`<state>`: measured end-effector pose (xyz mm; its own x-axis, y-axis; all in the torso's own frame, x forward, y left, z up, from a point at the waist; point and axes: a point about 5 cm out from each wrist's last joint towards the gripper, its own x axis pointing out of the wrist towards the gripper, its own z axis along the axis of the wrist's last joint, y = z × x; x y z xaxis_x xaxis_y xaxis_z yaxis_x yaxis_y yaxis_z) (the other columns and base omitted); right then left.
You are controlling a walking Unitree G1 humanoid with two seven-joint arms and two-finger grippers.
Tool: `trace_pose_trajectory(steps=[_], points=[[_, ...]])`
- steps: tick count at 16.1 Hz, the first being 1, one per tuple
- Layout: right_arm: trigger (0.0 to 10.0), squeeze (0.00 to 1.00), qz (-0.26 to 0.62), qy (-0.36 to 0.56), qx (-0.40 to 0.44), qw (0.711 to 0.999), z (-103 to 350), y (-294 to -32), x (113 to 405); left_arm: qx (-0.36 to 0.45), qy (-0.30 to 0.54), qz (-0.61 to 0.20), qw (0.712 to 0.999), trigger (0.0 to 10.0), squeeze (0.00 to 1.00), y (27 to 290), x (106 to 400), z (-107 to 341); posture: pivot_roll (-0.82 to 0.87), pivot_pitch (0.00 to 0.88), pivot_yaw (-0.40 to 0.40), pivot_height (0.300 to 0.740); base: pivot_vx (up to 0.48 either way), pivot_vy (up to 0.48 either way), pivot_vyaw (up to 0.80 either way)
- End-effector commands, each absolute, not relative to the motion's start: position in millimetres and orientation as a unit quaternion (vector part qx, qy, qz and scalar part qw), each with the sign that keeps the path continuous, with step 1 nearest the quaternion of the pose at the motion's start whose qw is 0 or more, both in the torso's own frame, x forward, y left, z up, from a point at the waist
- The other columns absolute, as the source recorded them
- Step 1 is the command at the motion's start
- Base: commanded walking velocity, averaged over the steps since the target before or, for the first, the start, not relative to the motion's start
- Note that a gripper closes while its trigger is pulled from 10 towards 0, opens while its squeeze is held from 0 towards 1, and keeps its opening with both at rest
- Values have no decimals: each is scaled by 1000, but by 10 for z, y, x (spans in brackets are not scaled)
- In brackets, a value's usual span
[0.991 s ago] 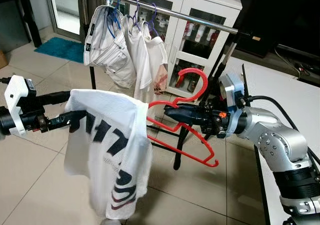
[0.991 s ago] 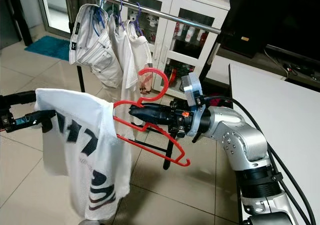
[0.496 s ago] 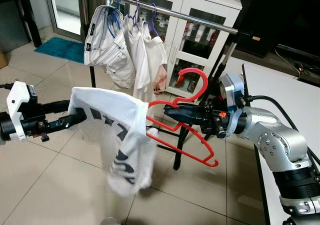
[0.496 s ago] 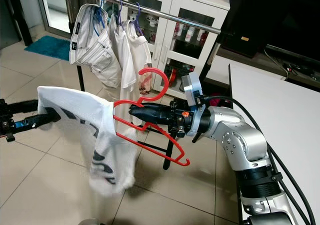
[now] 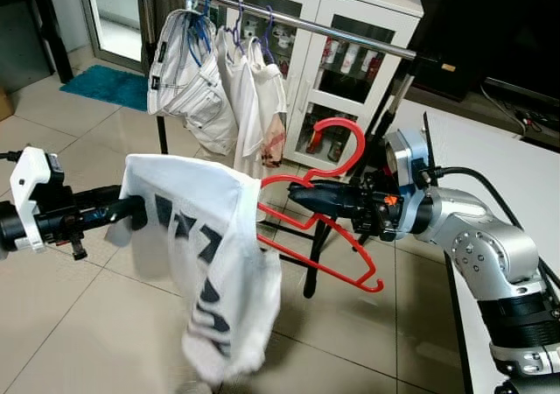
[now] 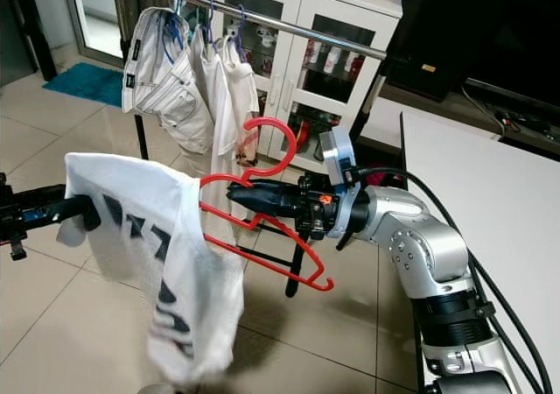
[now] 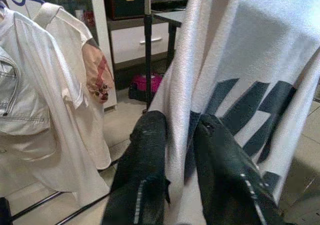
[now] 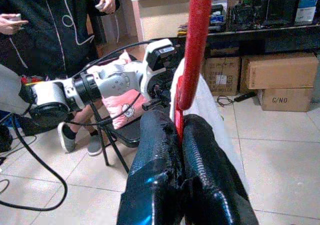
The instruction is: Hang hanger
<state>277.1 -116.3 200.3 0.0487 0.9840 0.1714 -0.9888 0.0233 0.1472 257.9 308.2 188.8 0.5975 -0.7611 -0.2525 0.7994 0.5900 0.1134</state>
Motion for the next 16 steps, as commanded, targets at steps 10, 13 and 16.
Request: trace_pose_trajectory(steps=[10, 13, 16], points=[[10000, 0, 667, -36, 123, 734, 2081, -1253, 2814, 105, 23, -412, 905, 0, 0, 3168, 2586, 2183, 66, 0, -134, 740, 0, 0, 0], [10000, 0, 662, -35, 125, 738, 2053, -1262, 2811, 107, -10, -386, 916, 0, 0, 3288, 2551, 2400, 69, 0, -130, 740, 0, 0, 0], [10000, 0, 658, -37, 128, 741, 2048, -1266, 2813, 110, -24, -367, 923, 0, 0, 3367, 2523, 2519, 74, 0, -129, 740, 0, 0, 0]])
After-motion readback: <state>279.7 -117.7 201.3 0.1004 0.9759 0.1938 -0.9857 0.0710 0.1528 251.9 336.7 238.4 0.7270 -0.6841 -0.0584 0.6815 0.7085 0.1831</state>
